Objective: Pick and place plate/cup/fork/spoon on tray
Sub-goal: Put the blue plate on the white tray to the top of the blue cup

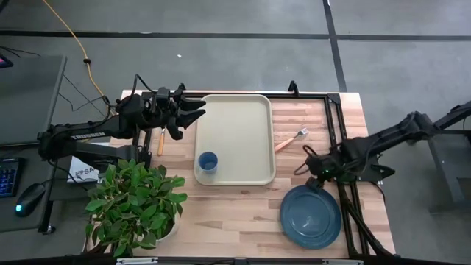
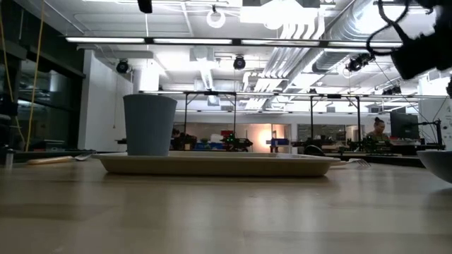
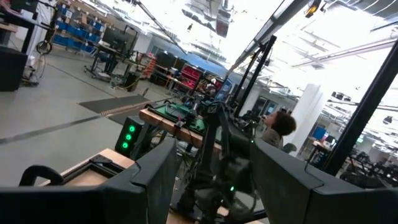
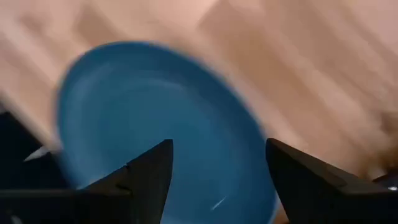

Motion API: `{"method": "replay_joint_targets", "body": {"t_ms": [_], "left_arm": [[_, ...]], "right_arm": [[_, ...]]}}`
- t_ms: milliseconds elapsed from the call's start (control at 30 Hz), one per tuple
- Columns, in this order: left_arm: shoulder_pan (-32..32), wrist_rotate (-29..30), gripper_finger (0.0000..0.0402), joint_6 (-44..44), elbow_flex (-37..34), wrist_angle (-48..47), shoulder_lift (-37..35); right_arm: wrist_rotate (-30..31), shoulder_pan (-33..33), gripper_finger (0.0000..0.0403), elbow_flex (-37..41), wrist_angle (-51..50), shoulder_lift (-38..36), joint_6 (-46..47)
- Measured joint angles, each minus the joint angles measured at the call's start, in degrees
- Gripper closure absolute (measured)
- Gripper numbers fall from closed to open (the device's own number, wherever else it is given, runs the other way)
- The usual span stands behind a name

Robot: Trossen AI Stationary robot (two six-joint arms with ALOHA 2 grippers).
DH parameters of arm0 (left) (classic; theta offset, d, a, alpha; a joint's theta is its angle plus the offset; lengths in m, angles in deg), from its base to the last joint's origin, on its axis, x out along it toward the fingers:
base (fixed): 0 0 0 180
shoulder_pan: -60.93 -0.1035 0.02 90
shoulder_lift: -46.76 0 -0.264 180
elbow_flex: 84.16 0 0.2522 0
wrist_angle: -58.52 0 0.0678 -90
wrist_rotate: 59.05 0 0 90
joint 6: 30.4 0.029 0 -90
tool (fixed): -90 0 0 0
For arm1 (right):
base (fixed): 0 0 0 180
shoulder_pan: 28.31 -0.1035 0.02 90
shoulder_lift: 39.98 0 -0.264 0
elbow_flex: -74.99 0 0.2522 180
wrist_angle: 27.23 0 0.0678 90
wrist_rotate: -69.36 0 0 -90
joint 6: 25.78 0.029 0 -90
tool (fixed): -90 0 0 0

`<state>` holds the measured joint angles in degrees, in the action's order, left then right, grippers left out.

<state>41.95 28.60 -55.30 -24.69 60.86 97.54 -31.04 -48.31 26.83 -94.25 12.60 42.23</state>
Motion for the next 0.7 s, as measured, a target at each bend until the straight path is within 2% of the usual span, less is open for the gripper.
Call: {"method": "replay_joint_targets", "body": {"t_ms": [133,567,700], "left_arm": [[0.0,0.0,0.0213,0.0,0.0,0.0,0.0],[0.0,0.2,0.0213,0.0,0.0,0.0,0.0],[0.0,0.2,0.0213,0.0,0.0,0.1,0.0]], "right_arm": [[3.3,-3.4,0.0155,3.2,0.6,1.4,3.8],[2.9,-8.0,0.0158,9.1,9.8,7.7,3.5],[3.3,-8.8,0.0196,9.1,10.0,8.7,3.3]]}}
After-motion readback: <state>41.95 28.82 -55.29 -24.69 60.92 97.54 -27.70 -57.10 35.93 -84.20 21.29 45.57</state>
